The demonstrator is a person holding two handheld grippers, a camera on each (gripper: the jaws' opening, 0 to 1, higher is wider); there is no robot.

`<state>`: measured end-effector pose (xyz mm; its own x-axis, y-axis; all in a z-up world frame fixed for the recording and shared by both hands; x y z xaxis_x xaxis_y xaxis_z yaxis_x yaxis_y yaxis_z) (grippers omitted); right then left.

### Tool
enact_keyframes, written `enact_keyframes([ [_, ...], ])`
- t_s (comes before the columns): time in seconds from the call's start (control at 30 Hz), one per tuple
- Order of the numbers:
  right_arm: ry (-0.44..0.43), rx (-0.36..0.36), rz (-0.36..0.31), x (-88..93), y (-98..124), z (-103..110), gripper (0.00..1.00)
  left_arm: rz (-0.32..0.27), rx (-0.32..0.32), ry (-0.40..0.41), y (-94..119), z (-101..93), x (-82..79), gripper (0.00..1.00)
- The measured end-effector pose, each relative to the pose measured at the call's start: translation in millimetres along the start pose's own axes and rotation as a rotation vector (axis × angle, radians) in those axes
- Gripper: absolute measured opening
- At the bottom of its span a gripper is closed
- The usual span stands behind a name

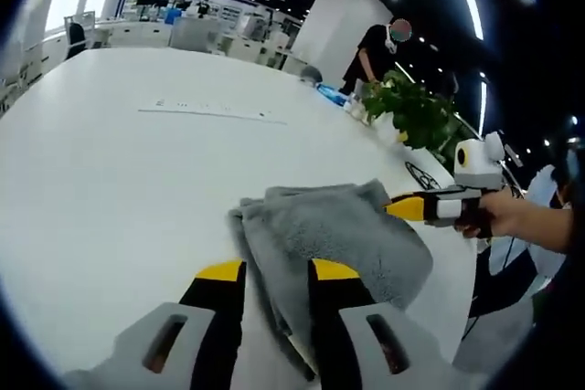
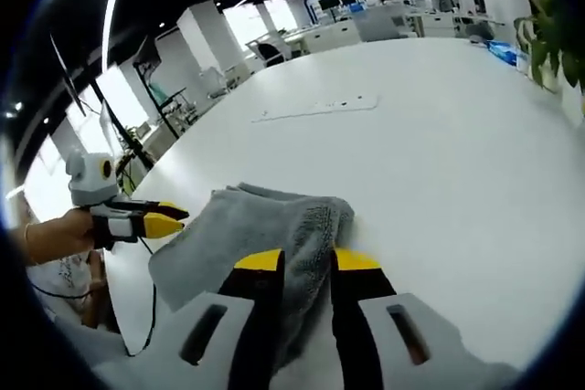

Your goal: Fold the towel on the table until its edges align and the towel forms a compact rectangular stack.

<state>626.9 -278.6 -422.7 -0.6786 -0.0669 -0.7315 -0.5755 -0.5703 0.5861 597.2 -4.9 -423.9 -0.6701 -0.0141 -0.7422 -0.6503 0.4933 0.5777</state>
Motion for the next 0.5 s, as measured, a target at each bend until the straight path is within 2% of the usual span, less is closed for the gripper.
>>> enact_keyframes([
  [0.1,0.028,-0.009,-0.043,-7.0,9.8,4.2,0.22,-0.046,0.012,-0.025,17.0,-5.9,-7.8,0.33],
  [0.13,0.053,-0.021,-0.068,-10.0,23.3,11.5,0.22,-0.06,0.016,-0.041,22.0,-7.3,-9.9,0.35],
  [0.2,0.076,-0.031,-0.084,-11.6,27.0,13.2,0.25,-0.094,0.024,-0.091,34.3,-8.2,-15.5,0.39],
  [0.23,0.103,-0.029,-0.099,-12.9,35.9,16.2,0.26,-0.119,0.026,-0.117,46.8,-18.7,-16.5,0.43],
  [0.3,0.144,-0.02,-0.119,-14.7,54.5,21.4,0.28,-0.148,0.034,-0.171,59.0,-22.3,-18.4,0.48],
  [0.37,0.173,-0.018,-0.137,-16.7,67.2,23.3,0.3,-0.166,0.035,-0.202,70.4,-27.6,-16.8,0.52],
  [0.5,0.214,-0.011,-0.153,-9.8,89.4,33.9,0.33,-0.202,0.045,-0.262,93.2,-38.7,-12.3,0.58],
])
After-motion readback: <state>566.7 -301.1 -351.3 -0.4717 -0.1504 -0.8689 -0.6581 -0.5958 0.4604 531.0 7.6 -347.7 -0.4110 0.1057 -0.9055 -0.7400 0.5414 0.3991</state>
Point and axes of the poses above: the point that each gripper's makers call its tool centre point, and the gripper's own axes: y roughly backward along the fingers, z roughly to its left, x roughly out of its underside, the point moved 8 cm from there along y, roughly backward along the fingers
